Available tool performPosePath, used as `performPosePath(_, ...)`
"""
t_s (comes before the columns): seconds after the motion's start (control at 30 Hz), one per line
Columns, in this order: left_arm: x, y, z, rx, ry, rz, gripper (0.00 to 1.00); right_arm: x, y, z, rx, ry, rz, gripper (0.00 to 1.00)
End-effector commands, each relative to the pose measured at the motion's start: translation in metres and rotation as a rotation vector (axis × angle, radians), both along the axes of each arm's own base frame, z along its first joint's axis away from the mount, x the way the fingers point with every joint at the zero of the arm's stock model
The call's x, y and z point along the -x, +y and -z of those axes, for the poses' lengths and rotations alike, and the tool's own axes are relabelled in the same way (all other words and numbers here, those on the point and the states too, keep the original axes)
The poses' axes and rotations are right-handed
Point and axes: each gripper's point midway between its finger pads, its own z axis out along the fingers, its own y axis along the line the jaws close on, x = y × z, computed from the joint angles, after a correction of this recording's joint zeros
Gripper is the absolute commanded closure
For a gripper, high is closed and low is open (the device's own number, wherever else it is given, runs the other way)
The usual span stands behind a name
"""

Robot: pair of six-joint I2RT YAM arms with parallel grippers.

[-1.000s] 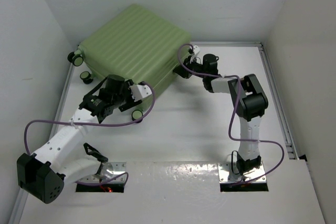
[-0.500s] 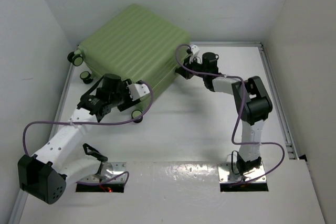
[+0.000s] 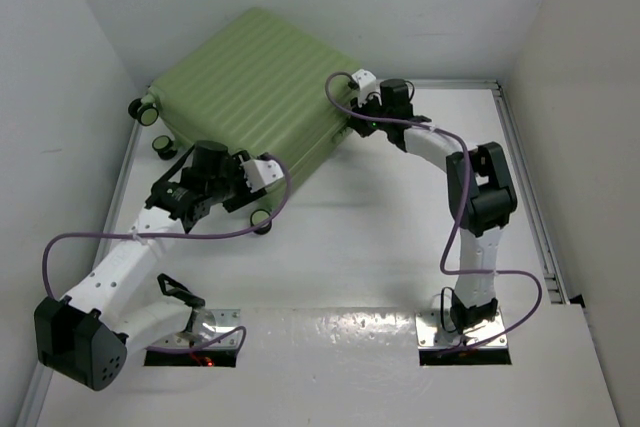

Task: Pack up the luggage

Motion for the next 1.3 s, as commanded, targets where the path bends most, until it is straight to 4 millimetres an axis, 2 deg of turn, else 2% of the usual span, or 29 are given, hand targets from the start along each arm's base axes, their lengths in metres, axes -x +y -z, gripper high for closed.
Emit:
performPosePath(0.0, -0.007, 0.046, 0.025, -0.156, 0.039, -0.123, 1.0, -0.042, -0.069, 0.023, 0.161, -0.07, 0.212, 1.0)
performPosePath(0.07, -0.016, 0.065, 0.03, -0.189, 0.055, -0.214, 1.0, -0.058, -0.081, 0.017, 0.155, -0.116, 0.264, 1.0)
performPosePath(0.13, -0.027, 0.097, 0.032, -0.202, 0.077, -0.358, 1.0, -0.071, -0.093, 0.01, 0.12, -0.151, 0.31, 1.0)
performPosePath(0.17, -0.032, 0.11, 0.025, -0.195, 0.054, -0.417, 1.0, -0.075, -0.1, 0.005, 0.107, -0.163, 0.324, 1.0)
performPosePath(0.2, -0.037, 0.123, 0.032, -0.187, 0.075, -0.482, 1.0, -0.08, -0.106, 0.0, 0.083, -0.188, 0.343, 1.0)
performPosePath(0.23, -0.042, 0.146, 0.026, -0.177, 0.073, -0.568, 1.0, -0.082, -0.107, -0.006, 0.054, -0.197, 0.336, 1.0)
performPosePath(0.27, -0.044, 0.157, 0.027, -0.166, 0.082, -0.611, 1.0, -0.08, -0.109, 0.001, 0.045, -0.183, 0.336, 1.0)
performPosePath(0.3, -0.046, 0.173, 0.032, -0.148, 0.108, -0.68, 1.0, -0.085, -0.109, -0.009, 0.009, -0.228, 0.333, 1.0)
performPosePath(0.43, -0.065, 0.194, 0.022, -0.06, 0.086, -0.805, 1.0, -0.087, -0.109, -0.007, -0.028, -0.238, 0.321, 1.0)
performPosePath(0.5, -0.076, 0.191, 0.006, 0.037, 0.056, -0.817, 1.0, -0.087, -0.11, -0.004, -0.034, -0.224, 0.311, 1.0)
performPosePath(0.53, -0.08, 0.183, 0.006, 0.093, 0.06, -0.786, 1.0, -0.087, -0.107, -0.003, -0.046, -0.217, 0.298, 1.0)
performPosePath(0.6, -0.085, 0.172, -0.007, 0.161, 0.029, -0.754, 1.0, -0.084, -0.106, -0.002, -0.054, -0.21, 0.282, 1.0)
performPosePath(0.63, -0.085, 0.166, -0.007, 0.171, 0.027, -0.733, 1.0, -0.083, -0.103, 0.0, -0.055, -0.204, 0.272, 1.0)
performPosePath(0.73, -0.088, 0.163, -0.013, 0.217, -0.016, -0.743, 1.0, -0.084, -0.1, 0.004, -0.066, -0.199, 0.26, 1.0)
performPosePath(0.8, -0.089, 0.15, -0.025, 0.275, -0.03, -0.72, 1.0, -0.087, -0.098, 0.001, -0.071, -0.207, 0.255, 1.0)
performPosePath(0.83, -0.09, 0.146, -0.033, 0.291, -0.046, -0.716, 0.9, -0.087, -0.097, 0.004, -0.07, -0.197, 0.251, 1.0)
performPosePath(0.87, -0.09, 0.139, -0.037, 0.322, -0.046, -0.688, 0.51, -0.091, -0.094, 0.001, -0.075, -0.204, 0.242, 1.0)
performPosePath(0.9, -0.089, 0.13, -0.042, 0.34, -0.052, -0.667, 0.34, -0.092, -0.094, 0.001, -0.076, -0.204, 0.24, 1.0)
performPosePath(0.97, -0.084, 0.112, -0.06, 0.365, -0.09, -0.652, 0.14, -0.092, -0.089, 0.0, -0.083, -0.201, 0.225, 1.0)
performPosePath(1.03, -0.082, 0.101, -0.08, 0.388, -0.156, -0.651, 0.11, -0.092, -0.085, -0.002, -0.084, -0.203, 0.216, 1.0)
performPosePath(1.2, -0.081, 0.077, -0.105, 0.448, -0.203, -0.631, 0.11, -0.088, -0.078, -0.002, -0.081, -0.193, 0.2, 1.0)
performPosePath(1.23, -0.08, 0.072, -0.105, 0.449, -0.2, -0.617, 0.11, -0.088, -0.077, -0.002, -0.083, -0.195, 0.2, 1.0)
performPosePath(1.27, -0.08, 0.064, -0.116, 0.467, -0.225, -0.602, 0.11, -0.088, -0.075, -0.005, -0.084, -0.199, 0.195, 1.0)
